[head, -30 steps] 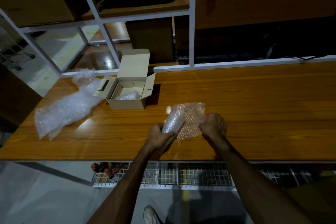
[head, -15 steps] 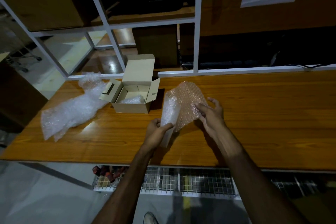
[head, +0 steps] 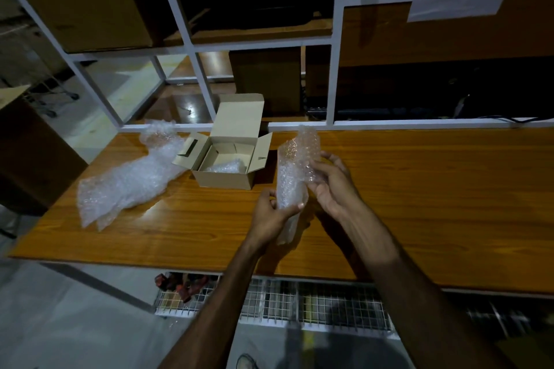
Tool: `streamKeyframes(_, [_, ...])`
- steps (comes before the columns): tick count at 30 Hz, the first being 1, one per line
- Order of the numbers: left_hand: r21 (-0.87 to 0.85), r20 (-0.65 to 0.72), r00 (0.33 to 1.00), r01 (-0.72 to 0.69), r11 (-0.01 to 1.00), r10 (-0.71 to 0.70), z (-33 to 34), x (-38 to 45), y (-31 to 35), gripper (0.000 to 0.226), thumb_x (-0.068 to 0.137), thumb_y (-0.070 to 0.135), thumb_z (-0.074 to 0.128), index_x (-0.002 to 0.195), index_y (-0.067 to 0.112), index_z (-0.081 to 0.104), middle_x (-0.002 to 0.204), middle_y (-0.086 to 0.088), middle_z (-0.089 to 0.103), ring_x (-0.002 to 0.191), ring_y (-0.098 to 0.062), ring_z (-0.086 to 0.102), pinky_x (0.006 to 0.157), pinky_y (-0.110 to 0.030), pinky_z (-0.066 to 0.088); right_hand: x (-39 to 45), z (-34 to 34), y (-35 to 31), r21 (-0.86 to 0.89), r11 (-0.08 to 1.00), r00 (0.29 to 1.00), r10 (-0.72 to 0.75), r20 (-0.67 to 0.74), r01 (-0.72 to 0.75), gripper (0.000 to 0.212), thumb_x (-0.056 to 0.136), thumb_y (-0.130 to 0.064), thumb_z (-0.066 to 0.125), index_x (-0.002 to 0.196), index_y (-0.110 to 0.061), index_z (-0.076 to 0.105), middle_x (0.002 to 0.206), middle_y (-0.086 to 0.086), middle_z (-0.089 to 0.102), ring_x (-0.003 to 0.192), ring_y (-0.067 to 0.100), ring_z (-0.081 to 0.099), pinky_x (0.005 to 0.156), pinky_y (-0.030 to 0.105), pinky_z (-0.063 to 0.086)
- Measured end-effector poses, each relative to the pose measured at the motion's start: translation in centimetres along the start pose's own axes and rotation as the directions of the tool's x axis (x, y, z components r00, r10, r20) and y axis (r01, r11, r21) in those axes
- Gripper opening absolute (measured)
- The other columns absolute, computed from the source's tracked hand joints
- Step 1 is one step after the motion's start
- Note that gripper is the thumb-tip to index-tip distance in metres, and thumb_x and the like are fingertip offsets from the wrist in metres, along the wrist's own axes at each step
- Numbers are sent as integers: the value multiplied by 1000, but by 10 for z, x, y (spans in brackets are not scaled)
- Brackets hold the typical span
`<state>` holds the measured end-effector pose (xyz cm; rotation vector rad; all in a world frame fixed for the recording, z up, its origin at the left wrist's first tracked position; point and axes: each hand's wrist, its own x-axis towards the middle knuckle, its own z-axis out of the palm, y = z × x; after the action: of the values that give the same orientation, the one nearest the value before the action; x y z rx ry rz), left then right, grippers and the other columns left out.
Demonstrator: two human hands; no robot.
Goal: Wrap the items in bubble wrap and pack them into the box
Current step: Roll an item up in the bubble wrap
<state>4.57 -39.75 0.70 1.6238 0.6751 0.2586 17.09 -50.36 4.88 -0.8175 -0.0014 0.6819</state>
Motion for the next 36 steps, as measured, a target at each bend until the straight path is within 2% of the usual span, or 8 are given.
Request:
streamKeyframes(7, [26, 49, 999, -10, 1000, 9, -10, 3, -2, 53, 86, 30, 86, 123, 16, 51, 115, -4, 73, 90, -14, 77, 72, -34, 64, -7, 5, -11, -480, 863, 969, -43, 243, 159, 41, 98, 10, 50, 129, -12, 63, 136, 8, 64, 127, 23, 63, 107, 41, 54])
streamKeyframes(10, [12, 81, 997, 7, 1000, -8, -16, 3, 0, 52, 86, 32, 86, 124, 18, 52, 113, -4, 75, 89, -13, 77, 67, -31, 60, -11, 8, -19, -705, 643, 929, -30, 370, 301, 50, 96, 12, 54, 137, -16, 62, 138, -4, 62, 131, 12, 59, 103, 29, 55])
streamKeyframes(12, [-7, 108, 994, 3, 1000, -2, -18, 2, 2, 49, 89, 28, 83, 125, 15, 53, 110, -4, 77, 88, -12, 77, 65, -26, 58, -10, 7, -23, -805, 393, 871, 21, 490, 444, 54, 98, 4, 58, 145, -21, 56, 146, -7, 55, 133, 4, 51, 98, 21, 53])
streamKeyframes(15, [-36, 148, 989, 21, 999, -15, -22, 3, 3, 46, 90, 28, 81, 125, 16, 54, 111, -5, 77, 93, -16, 78, 78, -38, 63, -3, 1, -27, -808, 43, 799, 122, 588, 588, 59, 98, -15, 65, 153, -29, 48, 160, 0, 42, 138, 12, 46, 106, 31, 51])
streamKeyframes(19, [-57, 177, 984, 39, 998, -29, -29, 4, 4, 54, 84, 37, 85, 126, 17, 57, 117, -6, 76, 104, -27, 76, 97, -59, 58, 6, -3, -35, -795, -53, 784, 222, 580, 604, 65, 98, -20, 66, 156, -31, 42, 163, 0, 39, 143, 16, 43, 112, 37, 45])
streamKeyframes(27, [-168, 269, 963, 53, 984, -6, -39, 3, 4, 65, 81, 35, 84, 132, 6, 55, 124, -18, 73, 112, -41, 72, 102, -68, 53, 9, -5, -39, -823, -39, 820, 127, 559, 567, 40, 98, -28, 69, 136, -18, 63, 136, -6, 63, 105, -14, 53, 84, 12, 42])
streamKeyframes(33, [-160, 280, 960, 39, 986, 8, -35, 4, 10, 57, 84, 34, 81, 130, 9, 57, 119, -18, 75, 111, -42, 72, 103, -66, 53, 9, -5, -26, -803, 245, 832, -29, 554, 543, 17, 95, -18, 72, 112, -23, 73, 115, -9, 71, 105, -3, 65, 82, 9, 49])
streamKeyframes(36, [-145, 276, 961, 35, 989, 6, -35, 6, 9, 57, 84, 36, 81, 130, 11, 58, 122, -17, 74, 112, -41, 72, 103, -67, 52, 9, -5, -20, -801, 291, 849, -90, 521, 522, 12, 96, -17, 72, 107, -19, 74, 110, -5, 72, 102, 4, 67, 82, 18, 51])
